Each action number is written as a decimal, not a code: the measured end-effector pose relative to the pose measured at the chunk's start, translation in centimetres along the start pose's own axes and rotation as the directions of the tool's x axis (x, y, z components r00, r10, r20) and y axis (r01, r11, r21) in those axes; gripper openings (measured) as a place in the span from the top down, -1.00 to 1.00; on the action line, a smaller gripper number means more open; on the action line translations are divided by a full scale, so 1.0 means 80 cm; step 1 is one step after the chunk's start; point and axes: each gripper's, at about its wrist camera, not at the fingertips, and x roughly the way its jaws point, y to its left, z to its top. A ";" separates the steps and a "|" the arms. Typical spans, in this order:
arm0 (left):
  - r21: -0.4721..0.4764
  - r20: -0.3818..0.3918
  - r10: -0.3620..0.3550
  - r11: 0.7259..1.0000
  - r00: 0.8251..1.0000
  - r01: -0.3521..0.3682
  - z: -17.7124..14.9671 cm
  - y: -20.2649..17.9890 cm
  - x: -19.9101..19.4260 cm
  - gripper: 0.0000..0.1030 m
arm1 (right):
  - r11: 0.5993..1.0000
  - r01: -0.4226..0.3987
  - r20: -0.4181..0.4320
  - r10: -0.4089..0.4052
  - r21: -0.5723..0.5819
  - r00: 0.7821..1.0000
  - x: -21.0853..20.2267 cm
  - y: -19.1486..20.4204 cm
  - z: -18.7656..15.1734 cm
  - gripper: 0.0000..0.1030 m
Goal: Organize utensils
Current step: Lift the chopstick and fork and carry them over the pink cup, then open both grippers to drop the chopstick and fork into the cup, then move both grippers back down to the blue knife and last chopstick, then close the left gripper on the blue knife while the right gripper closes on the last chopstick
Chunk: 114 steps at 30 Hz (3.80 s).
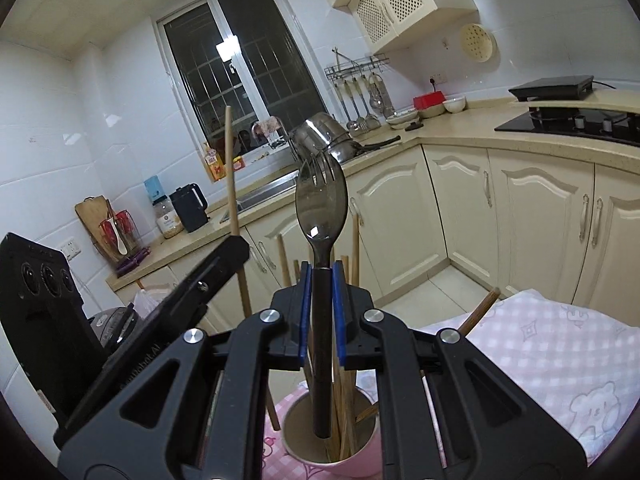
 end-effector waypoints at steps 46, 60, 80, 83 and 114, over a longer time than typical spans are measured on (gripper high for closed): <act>0.120 -0.153 0.066 0.992 0.986 -0.048 -0.018 -0.057 -0.133 -0.79 | 0.975 0.220 -0.075 -0.216 0.039 0.973 -0.178 -0.057 -0.025 -0.88; 0.211 -0.426 0.132 0.976 0.895 -0.044 -0.070 -0.092 -0.115 -0.79 | 0.942 0.335 -0.362 -0.302 0.031 0.882 -0.167 -0.098 -0.097 -0.88; 0.248 -0.772 0.201 0.969 0.603 -0.006 -0.201 -0.113 -0.044 -0.79 | 0.928 0.373 -0.505 -0.331 -0.020 0.797 -0.166 -0.129 -0.145 -0.88; 0.272 -0.800 0.222 0.962 0.558 0.006 -0.218 -0.115 -0.031 -0.79 | 0.928 0.371 -0.515 -0.333 -0.031 0.790 -0.166 -0.131 -0.148 -0.88; 0.254 -0.931 0.174 0.939 0.320 0.230 -0.238 -0.079 -0.008 0.37 | 0.935 0.306 -0.778 -0.326 -0.181 0.537 -0.054 -0.084 -0.191 -0.77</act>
